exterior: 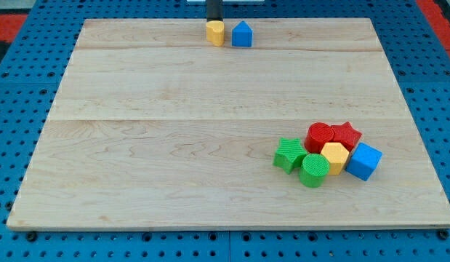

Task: Move arm to the bottom right of the board

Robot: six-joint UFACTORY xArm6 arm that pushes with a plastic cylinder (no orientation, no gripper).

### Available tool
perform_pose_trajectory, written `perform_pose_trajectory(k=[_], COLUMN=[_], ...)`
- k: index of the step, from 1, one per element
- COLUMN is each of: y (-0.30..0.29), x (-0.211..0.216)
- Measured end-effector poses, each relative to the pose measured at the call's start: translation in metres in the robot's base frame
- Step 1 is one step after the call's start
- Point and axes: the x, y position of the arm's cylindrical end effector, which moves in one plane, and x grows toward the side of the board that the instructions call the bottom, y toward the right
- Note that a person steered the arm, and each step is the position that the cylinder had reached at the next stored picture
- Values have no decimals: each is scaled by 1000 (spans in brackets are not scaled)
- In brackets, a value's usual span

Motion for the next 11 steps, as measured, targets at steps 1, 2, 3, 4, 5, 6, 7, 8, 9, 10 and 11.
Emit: perform_pose_trajectory(k=[1, 2, 3, 4, 5, 6, 7, 8, 9, 10, 11], y=[37, 75, 102, 97, 118, 175, 255, 335, 312, 262, 209], x=[-2, 0, 11, 29, 67, 157, 227, 291, 360, 385, 379])
